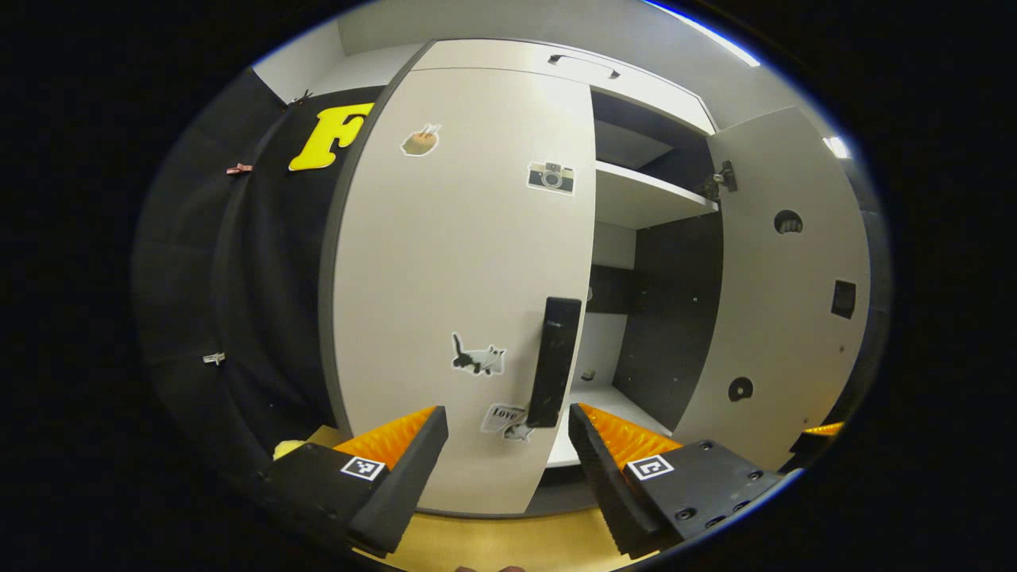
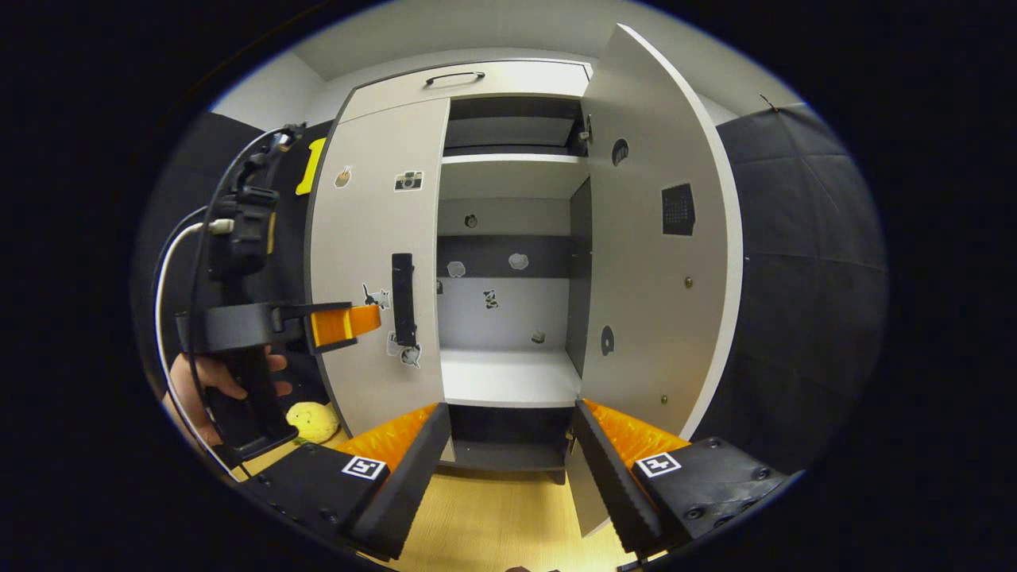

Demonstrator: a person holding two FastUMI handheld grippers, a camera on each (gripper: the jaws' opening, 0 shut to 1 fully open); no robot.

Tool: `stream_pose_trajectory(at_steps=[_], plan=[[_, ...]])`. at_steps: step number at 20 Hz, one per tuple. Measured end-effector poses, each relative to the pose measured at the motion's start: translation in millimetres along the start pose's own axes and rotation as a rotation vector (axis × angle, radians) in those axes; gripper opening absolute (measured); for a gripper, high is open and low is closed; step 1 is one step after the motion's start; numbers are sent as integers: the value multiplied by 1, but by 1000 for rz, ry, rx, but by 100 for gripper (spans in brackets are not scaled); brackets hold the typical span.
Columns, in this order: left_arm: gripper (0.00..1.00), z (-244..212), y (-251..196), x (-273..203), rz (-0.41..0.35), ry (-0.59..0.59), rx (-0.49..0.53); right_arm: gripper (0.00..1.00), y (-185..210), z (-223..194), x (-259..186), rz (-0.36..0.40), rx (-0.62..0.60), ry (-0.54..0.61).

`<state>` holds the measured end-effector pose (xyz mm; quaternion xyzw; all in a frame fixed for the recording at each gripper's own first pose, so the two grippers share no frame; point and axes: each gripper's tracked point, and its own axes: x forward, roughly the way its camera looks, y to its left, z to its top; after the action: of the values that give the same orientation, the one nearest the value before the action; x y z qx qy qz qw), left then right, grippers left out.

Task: Open the right door of the double-door shoe cabinet with the right hand, and open the left door with the left hand.

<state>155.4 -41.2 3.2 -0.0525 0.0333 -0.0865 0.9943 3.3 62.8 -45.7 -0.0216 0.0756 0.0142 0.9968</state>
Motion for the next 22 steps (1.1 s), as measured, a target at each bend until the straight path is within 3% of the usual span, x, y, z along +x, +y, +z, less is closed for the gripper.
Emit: stream_pose_trajectory(at_steps=[8, 16, 19, 22], plan=[[94, 8, -20, 64, 72, 13, 53, 98, 6, -16, 11, 116, 46, 30], [60, -2, -23, 85, 110, 35, 75, 99, 26, -20, 8, 219, 26, 36], [38, -4, -24, 86, 111, 24, 33, 99, 25, -23, 8, 228, 16, 40], [33, -7, -24, 84, 125, 17, 72, 99, 20, -31, 7, 225, 6, 66]])
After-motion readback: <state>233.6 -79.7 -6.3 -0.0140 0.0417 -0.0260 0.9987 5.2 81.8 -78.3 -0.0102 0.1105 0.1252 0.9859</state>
